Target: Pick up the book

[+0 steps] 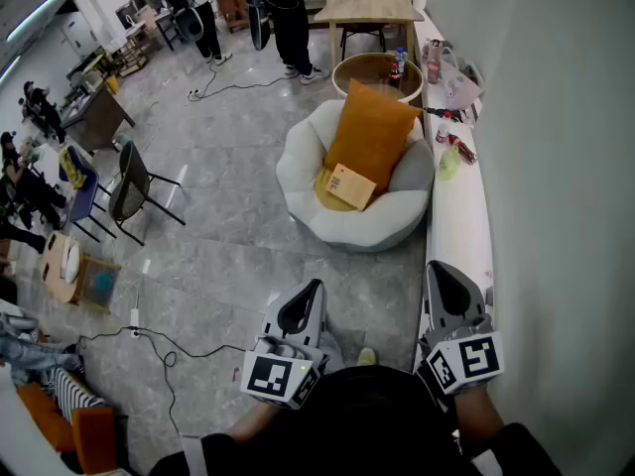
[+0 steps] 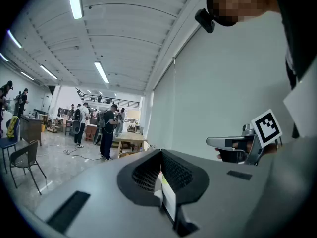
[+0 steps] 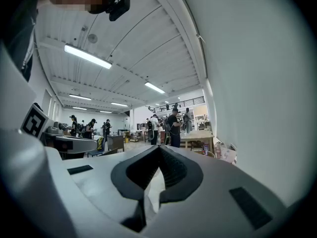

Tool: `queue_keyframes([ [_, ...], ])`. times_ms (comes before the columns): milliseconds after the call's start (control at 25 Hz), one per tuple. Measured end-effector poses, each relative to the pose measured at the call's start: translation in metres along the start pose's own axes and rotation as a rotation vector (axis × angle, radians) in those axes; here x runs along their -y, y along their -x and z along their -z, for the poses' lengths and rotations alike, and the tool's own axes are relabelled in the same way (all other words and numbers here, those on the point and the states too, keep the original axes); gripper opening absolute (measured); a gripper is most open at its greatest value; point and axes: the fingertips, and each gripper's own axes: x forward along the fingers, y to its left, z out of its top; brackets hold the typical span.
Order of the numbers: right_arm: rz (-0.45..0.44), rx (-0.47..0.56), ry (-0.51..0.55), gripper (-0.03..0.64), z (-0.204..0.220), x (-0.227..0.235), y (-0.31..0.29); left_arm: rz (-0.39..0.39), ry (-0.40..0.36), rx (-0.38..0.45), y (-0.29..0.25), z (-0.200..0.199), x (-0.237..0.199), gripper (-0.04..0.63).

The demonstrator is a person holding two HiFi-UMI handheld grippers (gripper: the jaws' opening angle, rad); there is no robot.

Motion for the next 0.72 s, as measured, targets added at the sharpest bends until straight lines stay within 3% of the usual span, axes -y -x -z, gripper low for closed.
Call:
queue_keyframes([
  [360,0.079,0.068,-0.024,0.011,-0.023,0.046,0.015,-0.039,0.005,-0.001,0.007,0.003,-0.012,0.012],
  [720,0.065,0.074,-0.043,0.011,-0.016,0.048,0.015,-0.055,0.019,-0.009,0.011,0.007,-0.01,0.012],
])
